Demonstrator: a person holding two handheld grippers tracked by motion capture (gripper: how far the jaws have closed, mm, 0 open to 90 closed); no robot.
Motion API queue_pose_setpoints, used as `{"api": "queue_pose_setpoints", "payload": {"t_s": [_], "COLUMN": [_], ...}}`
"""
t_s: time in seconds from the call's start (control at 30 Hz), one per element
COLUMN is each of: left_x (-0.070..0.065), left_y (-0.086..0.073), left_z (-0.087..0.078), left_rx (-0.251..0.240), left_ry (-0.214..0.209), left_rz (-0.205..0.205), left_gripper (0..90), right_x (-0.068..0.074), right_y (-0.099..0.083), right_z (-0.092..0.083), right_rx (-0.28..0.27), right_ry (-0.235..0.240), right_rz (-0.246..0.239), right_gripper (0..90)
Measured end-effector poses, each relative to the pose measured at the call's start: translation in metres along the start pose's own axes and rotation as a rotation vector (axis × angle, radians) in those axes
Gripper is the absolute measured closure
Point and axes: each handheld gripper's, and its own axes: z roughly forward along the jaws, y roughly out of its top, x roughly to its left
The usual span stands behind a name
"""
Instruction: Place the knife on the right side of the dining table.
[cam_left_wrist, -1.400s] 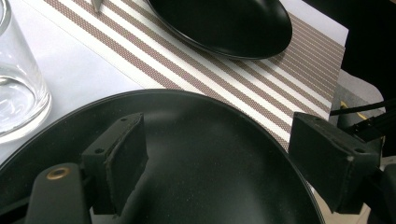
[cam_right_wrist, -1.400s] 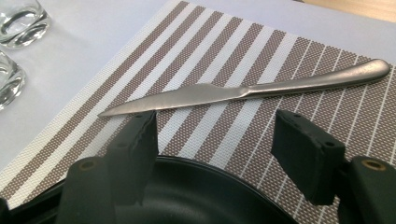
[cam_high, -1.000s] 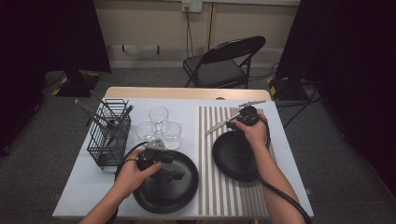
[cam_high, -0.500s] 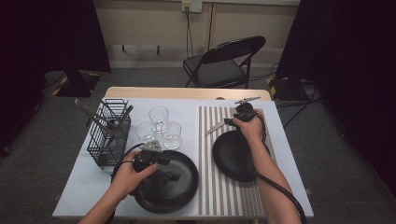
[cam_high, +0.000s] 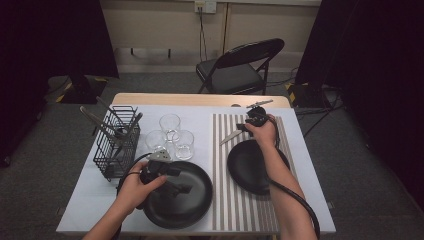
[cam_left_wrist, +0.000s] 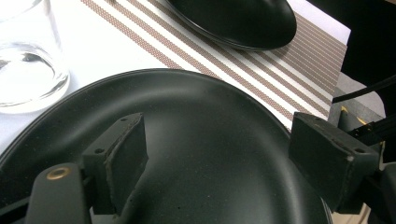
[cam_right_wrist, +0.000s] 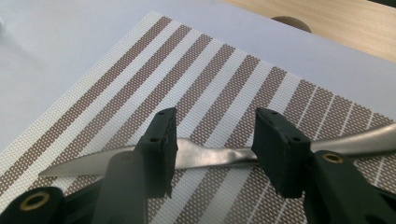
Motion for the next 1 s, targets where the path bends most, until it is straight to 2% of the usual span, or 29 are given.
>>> {"api": "queue_pose_setpoints", "payload": {"t_s": [0.2,0.37,0.53,0.6,0.77,0.8,1.0], "left_x": [0.002,0.002,0.003,0.003,0.003,0.002,0.002], "left_y": [-0.002,-0.003,-0.005,-0.006,-0.006,-0.006,-0.006], "left_z": [-0.002,-0.002,-0.002,-0.001,-0.002,-0.003,-0.003], "left_rx": [-0.003,-0.007,0.0,0.001,-0.004,-0.004,0.0], "left_ry": [0.004,0.0,0.002,0.005,0.002,0.006,0.009], "left_rz": [-0.008,-0.014,-0.014,-0.02,-0.021,-0.02,-0.014], "left_gripper": [19.2,19.1,19.1,19.1,19.2,19.2,19.2], "right_x": [0.001,0.0,0.001,-0.001,-0.002,-0.004,-0.008], "right_y": [0.003,0.002,-0.001,-0.001,0.0,0.0,-0.001], "right_z": [0.008,0.014,0.021,0.022,0.024,0.024,0.024], "right_rx": [0.018,0.043,0.056,0.051,0.053,0.053,0.038], "right_ry": [-0.007,-0.007,-0.014,-0.017,-0.025,-0.039,-0.048], "right_rz": [-0.016,-0.007,0.005,0.003,0.033,0.034,0.037], "right_gripper": [54.3,59.3,60.7,61.1,62.0,62.4,63.9]}}
